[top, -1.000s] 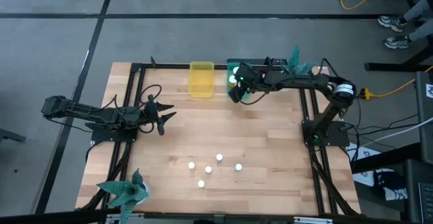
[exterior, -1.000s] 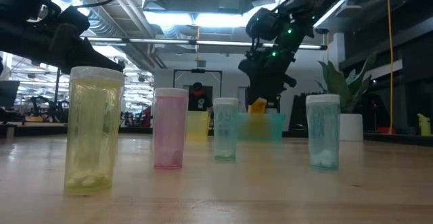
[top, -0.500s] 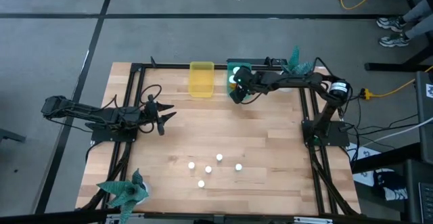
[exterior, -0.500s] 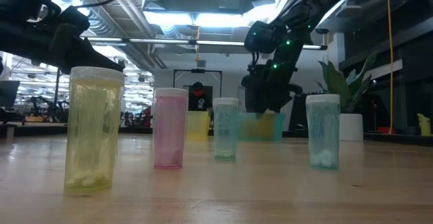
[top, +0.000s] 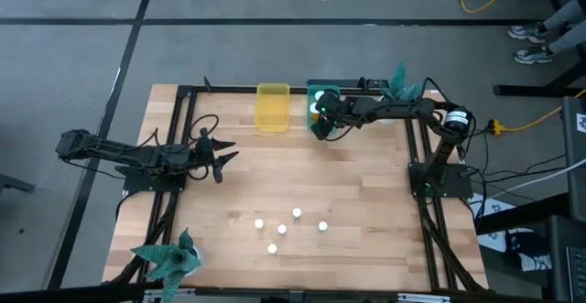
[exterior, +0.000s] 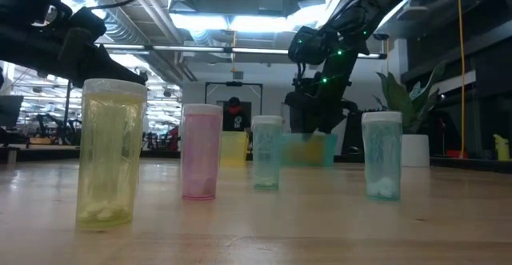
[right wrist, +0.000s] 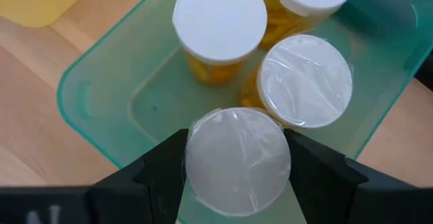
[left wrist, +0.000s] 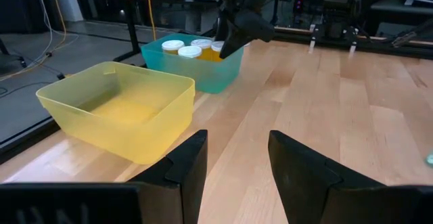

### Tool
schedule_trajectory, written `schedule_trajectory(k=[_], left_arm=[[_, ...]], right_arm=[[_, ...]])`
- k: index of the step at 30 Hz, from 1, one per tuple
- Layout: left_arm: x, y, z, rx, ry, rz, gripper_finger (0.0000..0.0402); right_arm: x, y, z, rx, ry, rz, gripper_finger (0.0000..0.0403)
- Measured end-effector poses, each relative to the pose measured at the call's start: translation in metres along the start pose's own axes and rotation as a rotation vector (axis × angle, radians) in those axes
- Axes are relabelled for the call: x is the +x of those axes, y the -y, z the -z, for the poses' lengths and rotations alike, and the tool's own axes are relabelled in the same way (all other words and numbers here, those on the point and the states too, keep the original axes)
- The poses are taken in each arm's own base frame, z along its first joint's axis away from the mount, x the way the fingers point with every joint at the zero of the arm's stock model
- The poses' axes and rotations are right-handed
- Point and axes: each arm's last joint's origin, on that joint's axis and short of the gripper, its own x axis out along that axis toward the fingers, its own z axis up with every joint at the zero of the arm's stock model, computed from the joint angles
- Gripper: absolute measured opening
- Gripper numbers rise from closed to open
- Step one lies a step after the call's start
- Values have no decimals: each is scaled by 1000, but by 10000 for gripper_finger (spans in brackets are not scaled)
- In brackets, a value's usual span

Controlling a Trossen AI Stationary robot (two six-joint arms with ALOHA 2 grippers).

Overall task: Pick and place medicine bottles into bin by pill shape (circle, oval)
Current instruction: Put the orange capsule bottle into the green bin, then put the blue tablet bottle into the yellow bin

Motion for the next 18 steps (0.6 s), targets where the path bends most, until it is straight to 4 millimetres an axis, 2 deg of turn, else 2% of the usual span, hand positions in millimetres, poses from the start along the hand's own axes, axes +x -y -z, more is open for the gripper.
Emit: schedule_trajectory(k=[5,11,18], left_arm=[[0,0,0,0,0,0,150],[0,0,0,1,-1,0,150],[0,0,0,0,-1,-1,150]], right_arm=[[0,0,0,-1,1,0,254],[-1,0,-2,0,0,0,257],[-26,-2,-27,-7,-11,41,258]])
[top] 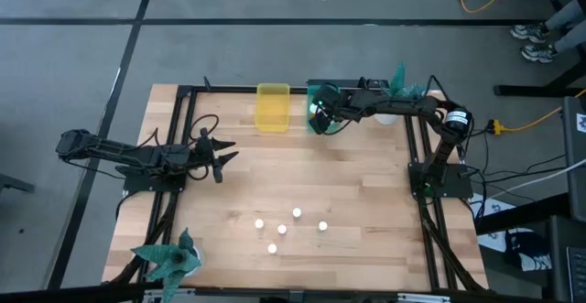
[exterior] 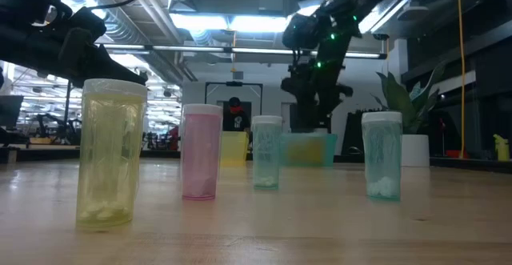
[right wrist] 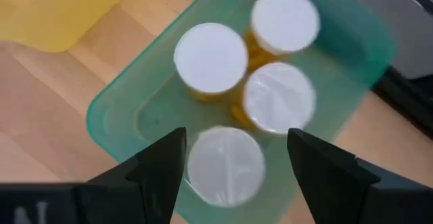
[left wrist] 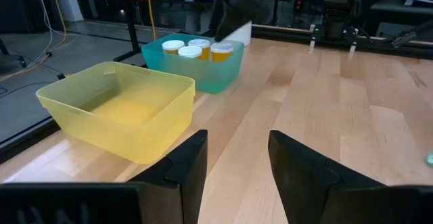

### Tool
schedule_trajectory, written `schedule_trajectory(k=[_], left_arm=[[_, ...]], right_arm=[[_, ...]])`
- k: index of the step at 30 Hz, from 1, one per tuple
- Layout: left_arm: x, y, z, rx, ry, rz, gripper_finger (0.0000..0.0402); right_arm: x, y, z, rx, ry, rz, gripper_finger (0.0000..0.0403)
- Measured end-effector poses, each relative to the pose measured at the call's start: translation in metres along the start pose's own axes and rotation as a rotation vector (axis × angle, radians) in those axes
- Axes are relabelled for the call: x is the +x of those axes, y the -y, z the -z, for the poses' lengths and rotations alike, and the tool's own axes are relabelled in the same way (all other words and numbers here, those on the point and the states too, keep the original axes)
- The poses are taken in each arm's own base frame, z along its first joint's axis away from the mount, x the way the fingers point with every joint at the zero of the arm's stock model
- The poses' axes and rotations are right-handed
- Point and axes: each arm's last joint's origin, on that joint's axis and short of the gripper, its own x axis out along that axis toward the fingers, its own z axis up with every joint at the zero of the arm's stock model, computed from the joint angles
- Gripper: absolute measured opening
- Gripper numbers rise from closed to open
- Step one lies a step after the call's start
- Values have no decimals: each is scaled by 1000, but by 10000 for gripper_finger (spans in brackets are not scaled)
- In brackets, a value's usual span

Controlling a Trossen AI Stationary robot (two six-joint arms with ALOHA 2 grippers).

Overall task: Pick and place medicine bottles into bin by pill shape (circle, oval)
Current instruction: Put the blue tablet bottle into the yellow bin

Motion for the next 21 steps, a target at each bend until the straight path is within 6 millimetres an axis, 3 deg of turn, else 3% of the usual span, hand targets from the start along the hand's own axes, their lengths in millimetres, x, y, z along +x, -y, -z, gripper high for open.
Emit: schedule_trajectory(k=[5,9,21], left_arm=[[0,0,0,0,0,0,150],[0,0,0,0,0,0,150],[0,0,0,-7,0,0,150]], right_arm=[[-32,-4,-11,22,-94,7,258],[-60,-25,-3,-70,-195,-49,258],[-119,-90,83,-341,-414,13,258]])
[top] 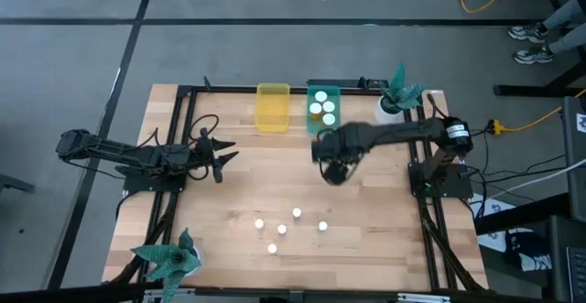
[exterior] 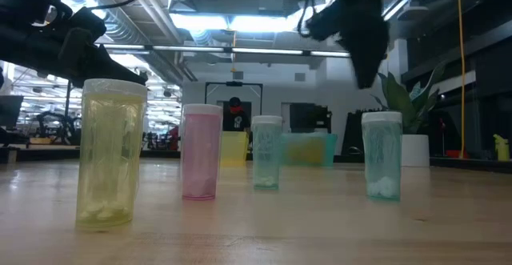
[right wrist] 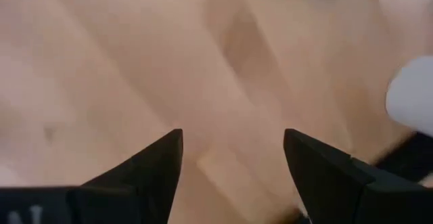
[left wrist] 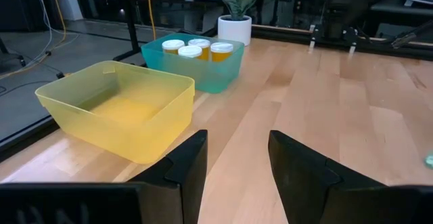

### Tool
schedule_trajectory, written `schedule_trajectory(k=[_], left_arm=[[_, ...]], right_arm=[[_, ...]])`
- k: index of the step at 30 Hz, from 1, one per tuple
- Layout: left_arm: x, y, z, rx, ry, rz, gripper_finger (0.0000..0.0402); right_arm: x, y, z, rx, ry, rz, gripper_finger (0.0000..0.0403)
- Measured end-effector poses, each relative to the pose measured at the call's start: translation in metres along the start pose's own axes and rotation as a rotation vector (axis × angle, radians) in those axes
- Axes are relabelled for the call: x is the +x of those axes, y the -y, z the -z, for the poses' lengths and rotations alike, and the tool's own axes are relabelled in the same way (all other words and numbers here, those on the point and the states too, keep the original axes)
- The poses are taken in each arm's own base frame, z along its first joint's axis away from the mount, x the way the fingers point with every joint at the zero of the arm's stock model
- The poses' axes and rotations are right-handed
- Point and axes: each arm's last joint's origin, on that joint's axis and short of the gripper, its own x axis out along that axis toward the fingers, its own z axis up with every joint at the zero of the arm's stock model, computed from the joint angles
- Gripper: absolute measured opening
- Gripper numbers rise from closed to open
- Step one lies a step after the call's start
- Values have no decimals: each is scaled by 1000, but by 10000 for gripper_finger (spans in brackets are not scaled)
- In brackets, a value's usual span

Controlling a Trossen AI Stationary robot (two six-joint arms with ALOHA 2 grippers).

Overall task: Pick and place medicine bottles into bin by pill shape (circle, oval)
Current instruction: Put the blue tablet bottle into the yellow bin

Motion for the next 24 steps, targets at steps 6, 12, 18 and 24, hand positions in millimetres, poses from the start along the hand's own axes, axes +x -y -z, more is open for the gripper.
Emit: schedule_trajectory(k=[6,12,18,24], left_arm=[[0,0,0,-3,0,0,150],[0,0,0,-22,0,0,150],[0,0,0,-26,0,1,150],[0,0,0,-28,0,1,150]], right_arm=[[-12,-42,40,-98,14,9,258],[-22,-82,81,-174,85,-46,259],[-18,-124,114,-290,165,-240,258],[19,-142,131,-323,242,-328,247]])
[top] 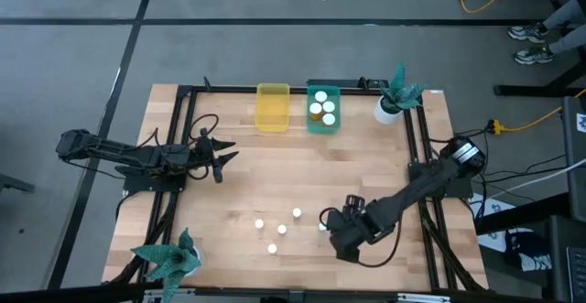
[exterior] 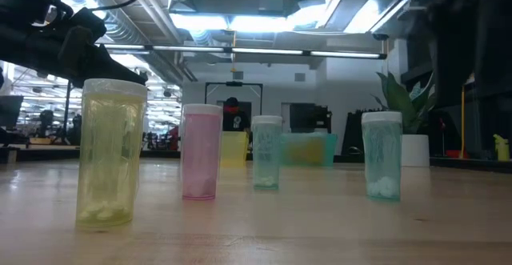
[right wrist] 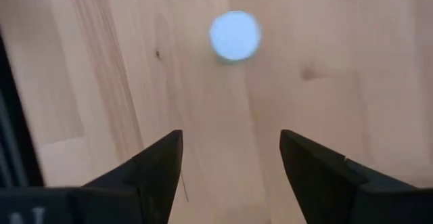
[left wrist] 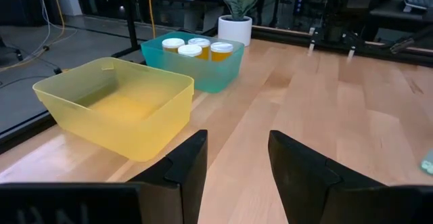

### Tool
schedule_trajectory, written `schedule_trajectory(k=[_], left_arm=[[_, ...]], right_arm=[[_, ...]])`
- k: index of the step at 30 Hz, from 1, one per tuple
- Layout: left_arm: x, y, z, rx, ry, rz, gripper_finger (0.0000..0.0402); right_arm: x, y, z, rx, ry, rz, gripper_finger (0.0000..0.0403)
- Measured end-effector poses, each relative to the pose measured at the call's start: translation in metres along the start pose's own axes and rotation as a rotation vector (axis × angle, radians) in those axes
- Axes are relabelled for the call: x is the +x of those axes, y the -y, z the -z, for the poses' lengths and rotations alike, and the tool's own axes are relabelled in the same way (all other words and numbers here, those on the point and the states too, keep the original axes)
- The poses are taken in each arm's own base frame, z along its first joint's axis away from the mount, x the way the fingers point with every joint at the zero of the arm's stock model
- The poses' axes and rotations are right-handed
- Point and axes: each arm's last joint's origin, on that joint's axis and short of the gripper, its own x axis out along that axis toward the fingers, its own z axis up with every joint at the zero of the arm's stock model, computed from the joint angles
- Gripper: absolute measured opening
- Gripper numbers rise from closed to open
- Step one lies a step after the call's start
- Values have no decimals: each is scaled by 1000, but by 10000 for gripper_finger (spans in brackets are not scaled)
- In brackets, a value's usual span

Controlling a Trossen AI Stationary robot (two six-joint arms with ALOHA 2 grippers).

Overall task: Pick and place medicine bottles into bin by pill shape (circle, oval)
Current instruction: Put the blue tablet bottle into the yellow bin

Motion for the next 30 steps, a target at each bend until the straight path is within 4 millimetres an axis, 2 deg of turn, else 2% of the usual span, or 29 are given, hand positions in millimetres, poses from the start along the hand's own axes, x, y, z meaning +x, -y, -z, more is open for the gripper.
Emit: schedule_trajectory(k=[6,12,15,21,30], left_arm=[[0,0,0,1,0,0,150],[0,0,0,2,0,0,150],[0,0,0,2,0,0,150],[0,0,0,2,0,0,150],[0,0,0,3,0,0,150]], right_arm=[[33,5,11,-43,73,-63,230],[46,18,9,-30,138,-15,225],[48,20,6,-32,157,-26,225],[48,16,-1,-141,237,-67,225],[47,14,-4,-163,285,-67,225]])
